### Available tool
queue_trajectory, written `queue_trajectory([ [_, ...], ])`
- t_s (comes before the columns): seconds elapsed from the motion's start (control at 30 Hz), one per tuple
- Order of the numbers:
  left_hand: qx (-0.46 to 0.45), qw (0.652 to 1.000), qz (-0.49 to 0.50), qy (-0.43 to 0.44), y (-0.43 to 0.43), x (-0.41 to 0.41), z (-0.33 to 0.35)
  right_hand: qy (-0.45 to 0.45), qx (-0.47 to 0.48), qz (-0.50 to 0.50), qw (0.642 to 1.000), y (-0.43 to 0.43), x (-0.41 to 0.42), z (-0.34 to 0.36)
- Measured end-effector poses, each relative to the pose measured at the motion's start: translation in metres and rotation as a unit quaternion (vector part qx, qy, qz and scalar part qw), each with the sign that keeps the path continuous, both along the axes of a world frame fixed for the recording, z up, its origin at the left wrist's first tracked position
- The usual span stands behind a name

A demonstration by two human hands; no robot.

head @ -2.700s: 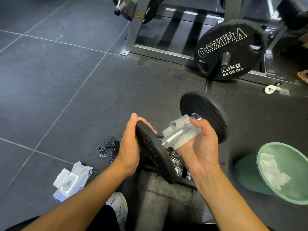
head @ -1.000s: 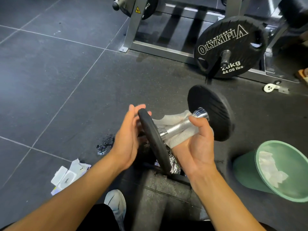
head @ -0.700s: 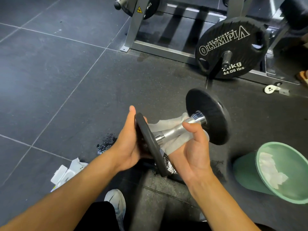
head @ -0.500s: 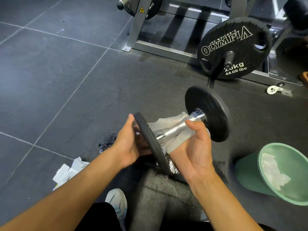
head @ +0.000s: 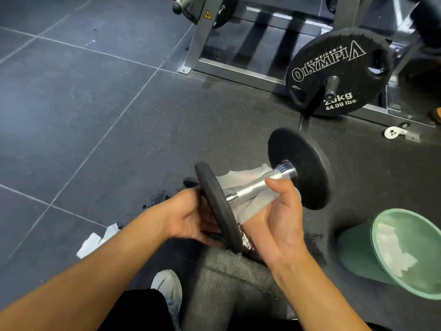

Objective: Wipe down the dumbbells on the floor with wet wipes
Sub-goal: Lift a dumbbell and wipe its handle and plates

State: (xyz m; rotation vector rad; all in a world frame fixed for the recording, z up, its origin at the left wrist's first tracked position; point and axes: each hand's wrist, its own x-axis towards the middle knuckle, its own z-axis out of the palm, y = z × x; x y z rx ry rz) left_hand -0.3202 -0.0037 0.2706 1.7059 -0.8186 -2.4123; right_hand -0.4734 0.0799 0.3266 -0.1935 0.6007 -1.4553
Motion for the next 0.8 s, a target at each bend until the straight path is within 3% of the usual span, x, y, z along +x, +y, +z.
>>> queue_trajectory([
  [0.03, -0.016, 0.999, -0.004, -0.029, -0.003, 0.003, -0.002, -0.005, -0.003, 0.000, 1.000, -0.002, 0.000, 0.000],
  [0.1, -0.107, 0.989, 0.102, -0.027, -0.009, 0.002, -0.004, -0.017, 0.008, -0.008, 1.000, -0.006, 0.001, -0.003],
  [0.2, -0.325, 0.911, 0.234, 0.102, -0.004, -0.009, 0.021, -0.027, 0.023, -0.012, 0.999, -0.008, 0.004, -0.002],
  [0.3, -0.552, 0.814, 0.150, 0.100, 0.016, -0.017, 0.029, -0.018, 0.029, -0.015, 0.999, -0.005, 0.004, 0.002],
  [0.37, -0.609, 0.785, 0.084, 0.068, 0.023, -0.021, 0.024, -0.018, 0.023, -0.002, 1.000, -0.002, 0.003, 0.005],
  [0.43, -0.563, 0.814, 0.118, 0.081, 0.023, -0.026, 0.025, -0.013, 0.020, 0.002, 1.000, -0.002, 0.002, 0.008],
  [0.47, -0.493, 0.847, 0.163, 0.109, 0.022, -0.028, 0.028, -0.010, 0.015, 0.003, 1.000, -0.002, 0.001, 0.007],
  [0.53, -0.271, 0.924, 0.218, 0.157, 0.017, -0.030, 0.033, -0.015, -0.005, 0.007, 1.000, 0.000, 0.000, 0.008],
  [0.6, -0.028, 0.987, 0.115, 0.104, 0.014, -0.019, 0.024, -0.018, -0.004, -0.013, 1.000, 0.001, -0.002, 0.006],
  [0.63, 0.041, 0.995, 0.055, 0.077, 0.017, -0.013, 0.017, -0.012, 0.003, -0.023, 1.000, 0.001, -0.003, 0.006],
  [0.7, 0.062, 0.997, -0.024, 0.025, 0.016, -0.006, 0.004, -0.012, -0.002, -0.032, 0.999, -0.001, -0.004, 0.008],
  [0.73, 0.028, 1.000, -0.008, -0.008, 0.015, -0.006, 0.002, -0.009, -0.003, -0.036, 0.999, -0.002, -0.005, 0.007],
  [0.8, -0.073, 0.987, 0.143, 0.014, 0.004, -0.007, 0.003, 0.002, -0.004, -0.037, 0.999, -0.003, -0.007, 0.007],
])
